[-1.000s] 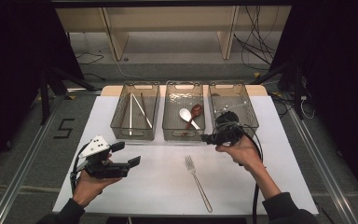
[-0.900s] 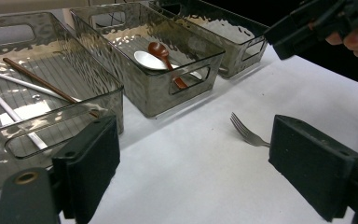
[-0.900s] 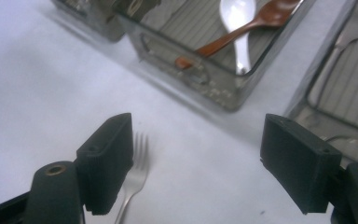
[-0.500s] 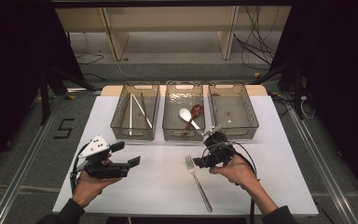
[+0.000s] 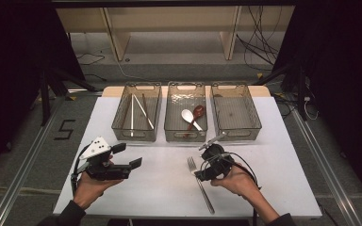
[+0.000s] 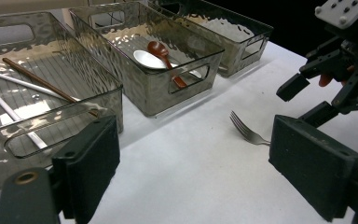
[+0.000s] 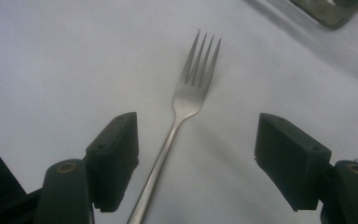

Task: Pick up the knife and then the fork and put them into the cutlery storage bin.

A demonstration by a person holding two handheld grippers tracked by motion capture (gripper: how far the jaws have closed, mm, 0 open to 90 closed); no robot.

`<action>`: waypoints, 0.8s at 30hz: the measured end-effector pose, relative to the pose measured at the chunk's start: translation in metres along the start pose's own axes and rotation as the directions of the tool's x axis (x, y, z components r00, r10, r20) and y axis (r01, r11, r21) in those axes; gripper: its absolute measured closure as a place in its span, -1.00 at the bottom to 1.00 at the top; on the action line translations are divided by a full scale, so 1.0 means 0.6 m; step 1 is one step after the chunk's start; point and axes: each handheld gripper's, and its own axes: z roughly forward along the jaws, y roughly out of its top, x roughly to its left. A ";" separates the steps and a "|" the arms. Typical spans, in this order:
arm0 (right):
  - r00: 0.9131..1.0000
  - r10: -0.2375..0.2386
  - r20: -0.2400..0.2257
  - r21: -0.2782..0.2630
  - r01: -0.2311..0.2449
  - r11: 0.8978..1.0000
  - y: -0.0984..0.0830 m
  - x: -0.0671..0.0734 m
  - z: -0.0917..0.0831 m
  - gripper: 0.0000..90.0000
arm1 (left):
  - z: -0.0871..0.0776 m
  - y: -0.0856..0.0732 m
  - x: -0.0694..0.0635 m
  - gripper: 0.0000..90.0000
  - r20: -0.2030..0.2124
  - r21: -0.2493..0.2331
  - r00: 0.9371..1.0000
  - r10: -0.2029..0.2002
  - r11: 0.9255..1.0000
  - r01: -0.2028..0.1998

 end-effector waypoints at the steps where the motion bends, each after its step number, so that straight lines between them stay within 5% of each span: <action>1: 1.000 -0.003 -0.002 0.005 0.003 1.000 -0.001 0.001 0.001 -0.30 | 0.000 0.000 0.000 -0.65 0.000 0.000 1.000 0.001 1.000 -0.001; 24: 0.996 -0.082 -0.023 0.132 0.085 0.988 -0.015 0.026 0.032 -0.01 | 0.000 0.000 -0.001 -0.65 0.000 -0.001 1.000 0.002 1.000 -0.002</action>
